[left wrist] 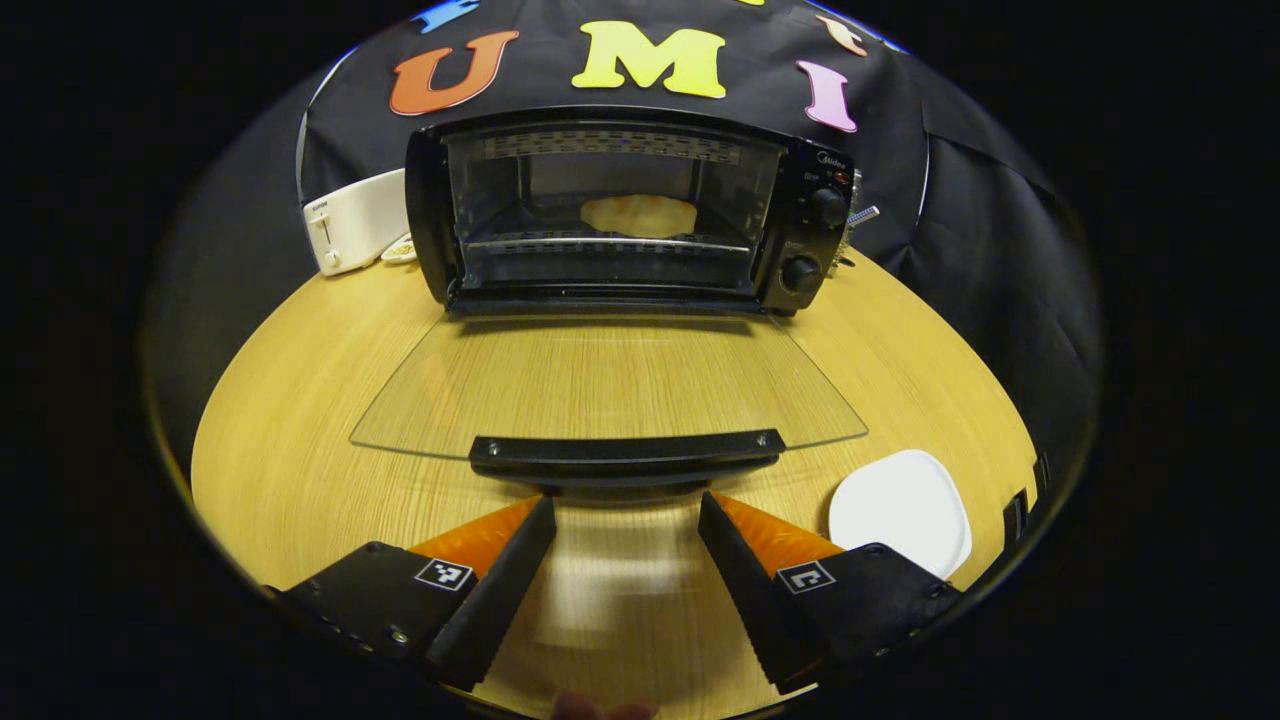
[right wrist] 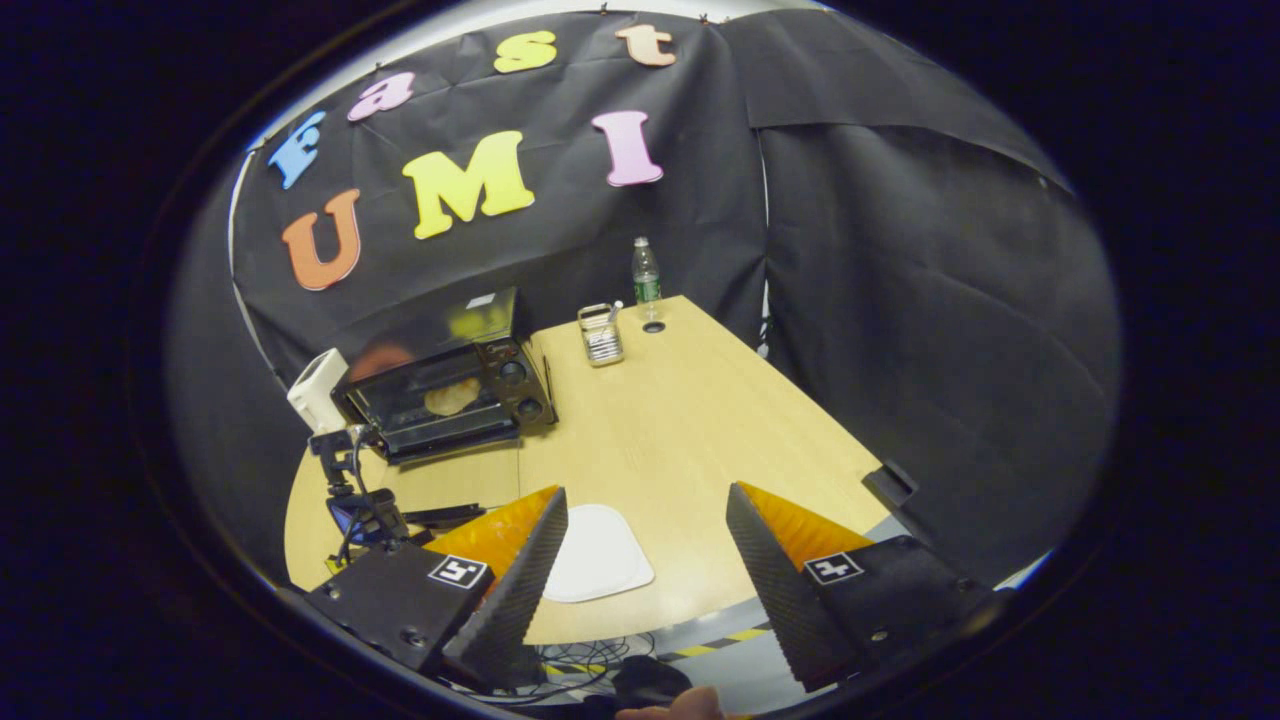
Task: Open the electric oven with the left hand, put the food in, and close the electric oven.
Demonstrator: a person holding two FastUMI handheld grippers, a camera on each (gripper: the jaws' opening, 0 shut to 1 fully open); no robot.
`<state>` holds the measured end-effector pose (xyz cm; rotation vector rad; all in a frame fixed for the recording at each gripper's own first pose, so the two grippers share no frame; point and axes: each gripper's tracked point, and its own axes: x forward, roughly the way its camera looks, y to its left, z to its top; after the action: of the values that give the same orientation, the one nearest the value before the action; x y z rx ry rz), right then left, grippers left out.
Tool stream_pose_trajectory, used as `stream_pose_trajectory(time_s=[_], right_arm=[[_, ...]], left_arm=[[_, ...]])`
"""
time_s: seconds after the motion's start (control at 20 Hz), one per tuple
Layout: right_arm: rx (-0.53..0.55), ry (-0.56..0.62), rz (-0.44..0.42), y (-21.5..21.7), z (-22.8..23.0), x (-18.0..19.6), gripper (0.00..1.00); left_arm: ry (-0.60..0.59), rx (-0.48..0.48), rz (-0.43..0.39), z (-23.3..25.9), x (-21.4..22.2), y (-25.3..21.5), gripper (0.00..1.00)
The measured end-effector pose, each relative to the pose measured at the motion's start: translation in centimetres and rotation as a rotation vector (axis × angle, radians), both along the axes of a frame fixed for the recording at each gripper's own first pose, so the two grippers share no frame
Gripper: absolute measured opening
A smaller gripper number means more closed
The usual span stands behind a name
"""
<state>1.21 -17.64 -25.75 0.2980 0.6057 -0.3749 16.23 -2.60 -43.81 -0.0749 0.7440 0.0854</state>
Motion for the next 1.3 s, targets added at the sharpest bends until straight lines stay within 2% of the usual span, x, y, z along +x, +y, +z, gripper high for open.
stream_pose_trajectory(time_s=[0.1,0.25,0.6,0.8,0.85,0.95,1.0,1.1,1.3], right_arm=[[0.035,-0.001,0.004,0.5,-0.2,0.6,0.96],[0.025,-0.024,0.025,1.1,0.4,1.4,0.96],[0.054,-0.082,0.035,1.3,2.0,2.5,0.96],[-0.011,-0.138,0.092,0.7,4.3,4.0,1.0],[-0.036,-0.163,0.113,0.6,5.2,4.8,0.96],[-0.096,-0.218,0.157,0.6,6.9,6.3,0.96],[-0.119,-0.244,0.174,0.7,7.9,6.9,0.99],[-0.135,-0.297,0.196,1.4,9.8,7.4,0.97],[-0.167,-0.385,0.205,3.0,13.7,6.7,0.96]], left_arm=[[-0.015,0.002,0.009,0.6,0.1,0.1,0.95],[-0.071,0.035,-0.005,3.7,0.7,0.2,0.95],[-0.267,0.058,0.012,14.4,7.1,1.5,0.96],[-0.366,0.059,0.029,20.1,8.9,1.8,0.97],[-0.399,0.056,0.039,21.8,9.0,2.0,0.97],[-0.458,0.048,0.046,25.2,8.7,1.8,0.96],[-0.485,0.044,0.043,26.9,8.1,1.6,0.95],[-0.545,0.042,0.03,30.8,6.6,1.3,0.94],[-0.642,0.07,0.01,37.1,1.0,1.6,0.94]])
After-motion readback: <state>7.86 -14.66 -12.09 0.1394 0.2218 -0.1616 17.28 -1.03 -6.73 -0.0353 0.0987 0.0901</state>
